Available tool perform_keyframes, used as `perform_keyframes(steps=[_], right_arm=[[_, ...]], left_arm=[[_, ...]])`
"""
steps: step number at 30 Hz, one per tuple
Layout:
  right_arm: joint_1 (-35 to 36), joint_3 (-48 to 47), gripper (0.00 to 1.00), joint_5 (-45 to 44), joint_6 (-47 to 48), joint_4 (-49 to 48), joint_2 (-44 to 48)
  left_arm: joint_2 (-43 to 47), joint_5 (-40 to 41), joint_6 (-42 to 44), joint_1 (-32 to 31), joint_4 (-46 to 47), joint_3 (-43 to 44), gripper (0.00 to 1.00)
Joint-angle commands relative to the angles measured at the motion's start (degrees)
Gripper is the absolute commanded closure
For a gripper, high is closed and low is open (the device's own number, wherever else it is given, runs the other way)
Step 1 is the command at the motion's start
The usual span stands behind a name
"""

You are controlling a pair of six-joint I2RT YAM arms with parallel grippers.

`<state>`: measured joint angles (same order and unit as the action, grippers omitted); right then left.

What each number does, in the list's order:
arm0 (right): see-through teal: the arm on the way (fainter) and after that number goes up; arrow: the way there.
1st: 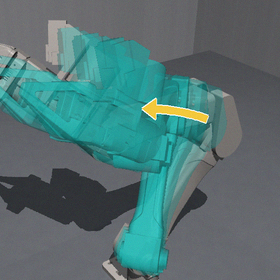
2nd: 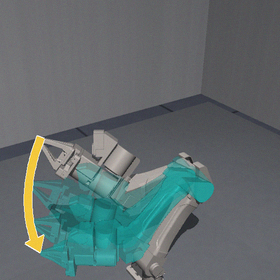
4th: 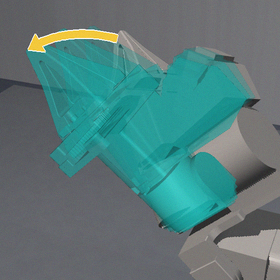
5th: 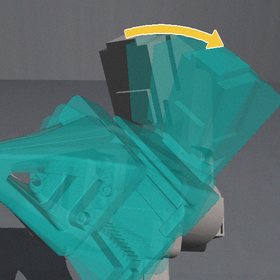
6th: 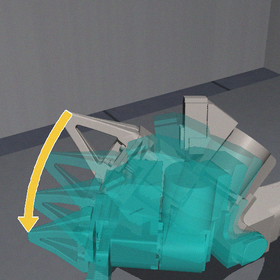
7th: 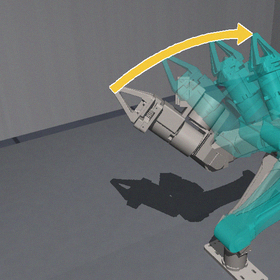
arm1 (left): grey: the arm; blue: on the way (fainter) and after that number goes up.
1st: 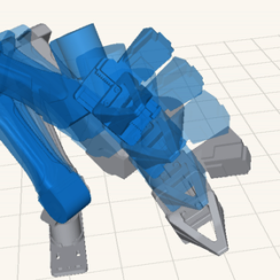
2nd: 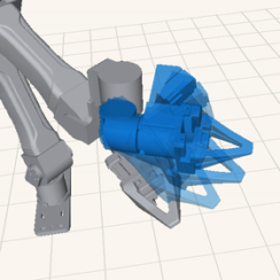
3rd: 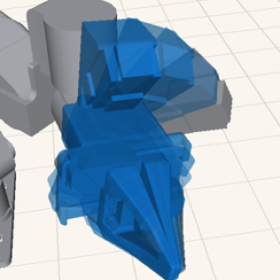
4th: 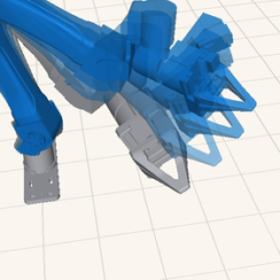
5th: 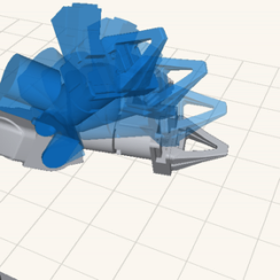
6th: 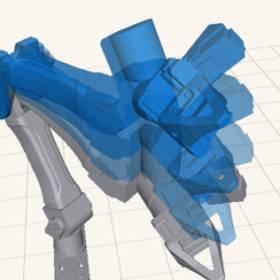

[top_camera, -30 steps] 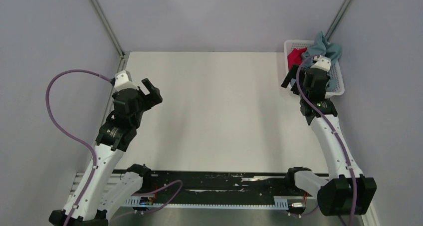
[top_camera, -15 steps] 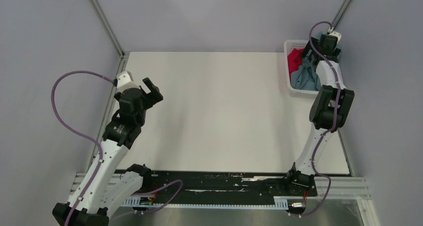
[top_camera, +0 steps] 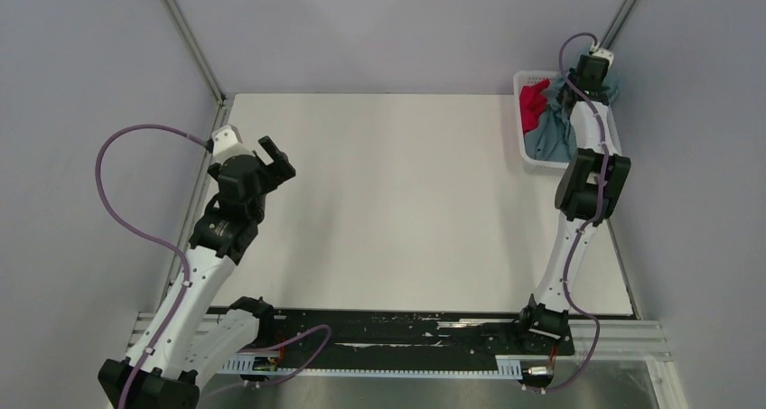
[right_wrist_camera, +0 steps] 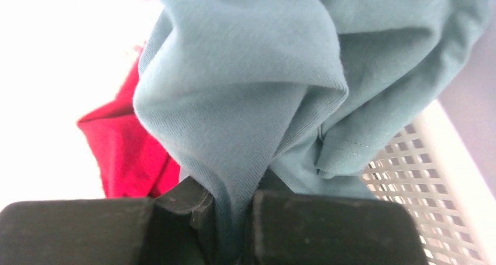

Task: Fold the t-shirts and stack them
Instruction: Grab crumpled tshirt from bin with the right arm, then move the tshirt to the center of the board

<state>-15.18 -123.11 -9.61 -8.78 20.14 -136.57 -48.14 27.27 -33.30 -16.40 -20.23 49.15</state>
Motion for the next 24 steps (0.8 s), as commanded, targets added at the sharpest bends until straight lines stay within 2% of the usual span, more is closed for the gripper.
perform_keyframes(steps=[1, 3, 5, 9, 15, 20, 24], right_arm=[[0.30, -5.93, 1.00, 4.75, 1.59, -4.43, 12.71], [0.27, -5.59, 1.00, 7.27, 2.08, -5.11, 16.80], [0.25, -3.95, 1.00, 13.54, 2.41, -6.95, 21.26], [0.30, -1.48, 1.00, 19.77, -0.68, -12.27, 29.45], [2.19, -7.71, 1.00, 32.59, -7.81, -14.23, 33.64], [11.32, -8.14, 1.00, 34.08, -7.24, -14.62, 37.80], [21.65, -2.56, 1.00, 35.37, -6.88, -14.14, 42.17]], left_arm=[[0.78, -0.73, -1.05, 0.28, 3.63, -0.65, 0.00], [1.57, -0.61, -1.98, 0.26, 4.05, -1.65, 0.00], [2.57, -0.76, -2.74, 0.25, 4.51, -2.81, 0.00], [5.47, -0.74, -4.44, 0.23, 4.73, -5.26, 0.00], [9.72, -1.62, -5.13, 0.30, 4.78, -7.67, 0.00], [13.38, -3.17, -5.26, 0.25, 5.09, -9.47, 0.00], [15.48, -3.25, -6.13, 0.24, 3.99, -10.54, 0.00]])
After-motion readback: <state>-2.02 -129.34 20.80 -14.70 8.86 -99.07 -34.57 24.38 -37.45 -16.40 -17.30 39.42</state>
